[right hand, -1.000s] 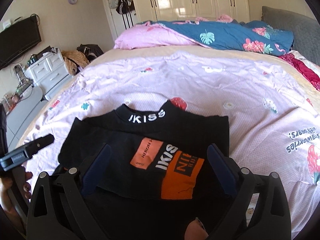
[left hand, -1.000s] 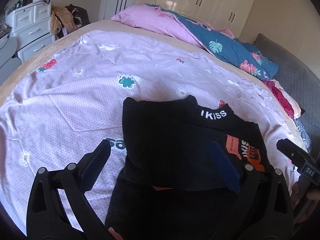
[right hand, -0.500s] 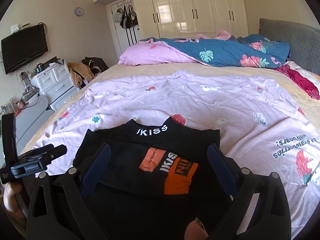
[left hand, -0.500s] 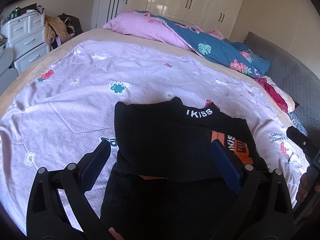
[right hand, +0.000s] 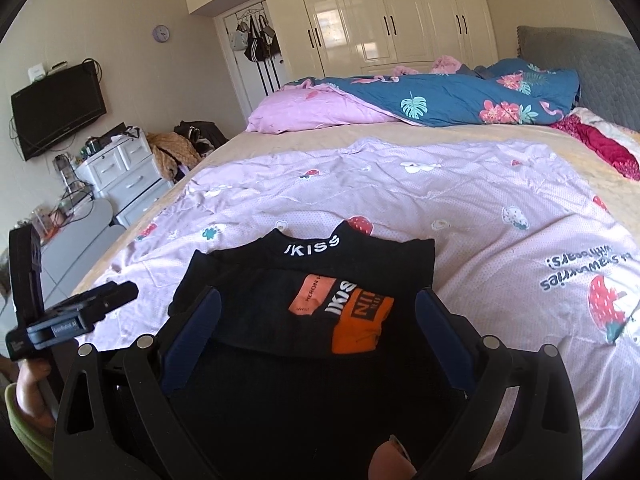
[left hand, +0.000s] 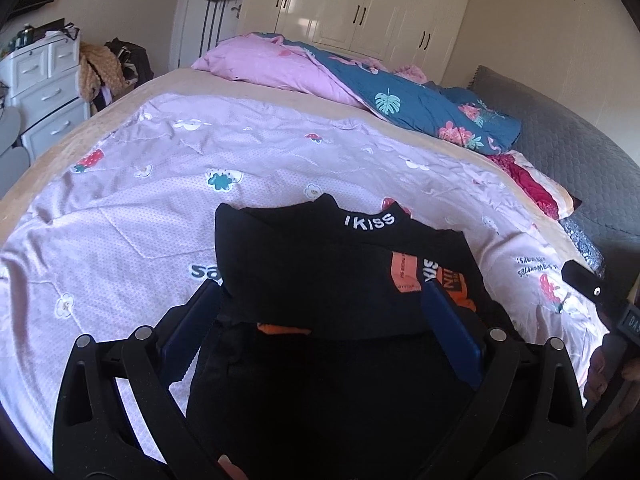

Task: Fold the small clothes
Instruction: 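Move both open tools over the black shirt toward its hem, then grasp the black shirt hem with the left tool while the right tool grasps it too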

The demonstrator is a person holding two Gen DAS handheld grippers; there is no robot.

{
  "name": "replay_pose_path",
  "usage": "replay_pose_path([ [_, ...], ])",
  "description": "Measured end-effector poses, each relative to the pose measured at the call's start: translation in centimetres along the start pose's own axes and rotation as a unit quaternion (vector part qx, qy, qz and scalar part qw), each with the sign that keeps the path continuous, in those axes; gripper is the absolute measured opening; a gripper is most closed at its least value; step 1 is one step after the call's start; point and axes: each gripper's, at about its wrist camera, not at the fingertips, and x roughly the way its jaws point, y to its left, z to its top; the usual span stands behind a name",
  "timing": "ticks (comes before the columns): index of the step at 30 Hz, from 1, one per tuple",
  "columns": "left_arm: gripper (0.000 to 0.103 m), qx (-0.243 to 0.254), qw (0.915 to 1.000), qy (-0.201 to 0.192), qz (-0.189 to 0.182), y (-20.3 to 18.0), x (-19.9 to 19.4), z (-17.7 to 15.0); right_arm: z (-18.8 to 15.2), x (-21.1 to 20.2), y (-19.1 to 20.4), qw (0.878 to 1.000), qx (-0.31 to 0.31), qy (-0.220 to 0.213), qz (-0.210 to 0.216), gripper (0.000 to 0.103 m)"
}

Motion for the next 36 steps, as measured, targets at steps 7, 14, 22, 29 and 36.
replay_pose_path([
  [7,0.094,0.003,1.0,0.001,-0.001,0.1,-1.4,-1.9,-0.9,-1.4,-0.1,1.0,0.004,0.008,0.014,0.097],
  [14,0.094,-0.007,0.9999,0.014,0.001,1.0,-2.3,-3.7,-1.8,-2.7,0.5,0.999,-0.009,0.016,0.026,0.097],
  [22,0.094,-0.022,0.9994,0.025,0.007,2.3,-3.5,-5.3,-3.1,-3.8,0.7,0.999,-0.014,0.029,0.028,0.097],
  [29,0.094,-0.012,0.9987,0.046,0.02,2.7,-4.3,-7.2,-4.0,-5.1,0.6,0.999,-0.016,0.033,0.028,0.097],
  [36,0.094,-0.009,0.9973,0.062,0.037,3.7,-4.9,-8.8,-4.7,-5.8,0.3,0.999,-0.017,0.04,0.02,0.097],
])
